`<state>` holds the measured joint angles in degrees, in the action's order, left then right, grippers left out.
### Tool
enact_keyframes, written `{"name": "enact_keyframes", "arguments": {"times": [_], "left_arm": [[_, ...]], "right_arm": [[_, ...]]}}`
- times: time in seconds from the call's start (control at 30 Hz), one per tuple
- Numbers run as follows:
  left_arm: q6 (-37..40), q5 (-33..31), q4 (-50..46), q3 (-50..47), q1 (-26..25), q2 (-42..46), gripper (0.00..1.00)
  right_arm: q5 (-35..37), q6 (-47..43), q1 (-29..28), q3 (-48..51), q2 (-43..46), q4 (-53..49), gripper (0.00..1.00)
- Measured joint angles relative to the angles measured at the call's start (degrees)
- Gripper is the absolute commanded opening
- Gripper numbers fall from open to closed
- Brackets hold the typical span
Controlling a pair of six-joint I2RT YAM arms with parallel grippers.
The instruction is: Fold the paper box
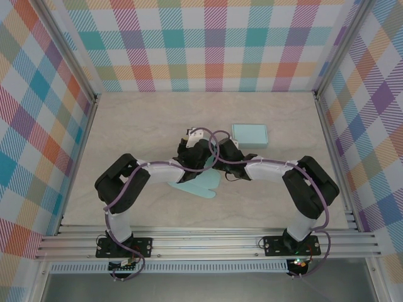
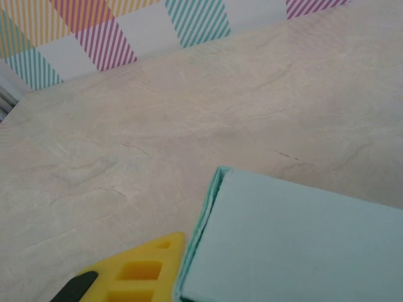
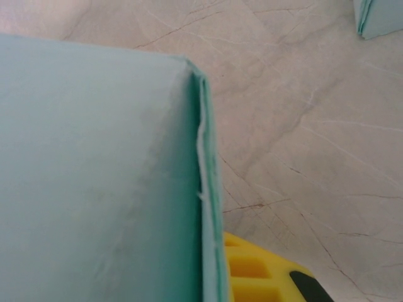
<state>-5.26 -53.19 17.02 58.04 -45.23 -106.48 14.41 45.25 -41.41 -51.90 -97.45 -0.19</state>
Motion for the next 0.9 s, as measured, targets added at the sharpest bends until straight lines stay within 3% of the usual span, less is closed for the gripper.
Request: {"name": "enact_keyframes", "arguments": {"times": [0.1,0.3,0.5,0.63,0.9], "left_arm": [[-2.32,3.34,-1.6,-0.2,0.35,1.07,0.47],[-7.67,19.32,-7.96,-4.35,1.49,11.78,0.81],[-13.42,28.96,-16.22,-6.56,1.4,24.96,0.94],[-16.41,29.92,-20.94,-7.37,1.4,31.34,1.0],[-17.7,30.14,-25.83,-8.13,1.42,36.57,1.0]], "right_arm": [[0.35,0.22,0.0,-0.46,0.0,-1.73,0.0],[1.66,-0.48,0.17,-3.82,0.0,-9.64,0.0],[0.39,-3.82,0.35,-7.23,1.6,-19.74,0.0],[-3.28,-8.2,1.42,-10.51,3.21,-29.97,0.0],[-7.61,-17.97,5.11,-18.01,1.97,-48.87,0.0]]}}
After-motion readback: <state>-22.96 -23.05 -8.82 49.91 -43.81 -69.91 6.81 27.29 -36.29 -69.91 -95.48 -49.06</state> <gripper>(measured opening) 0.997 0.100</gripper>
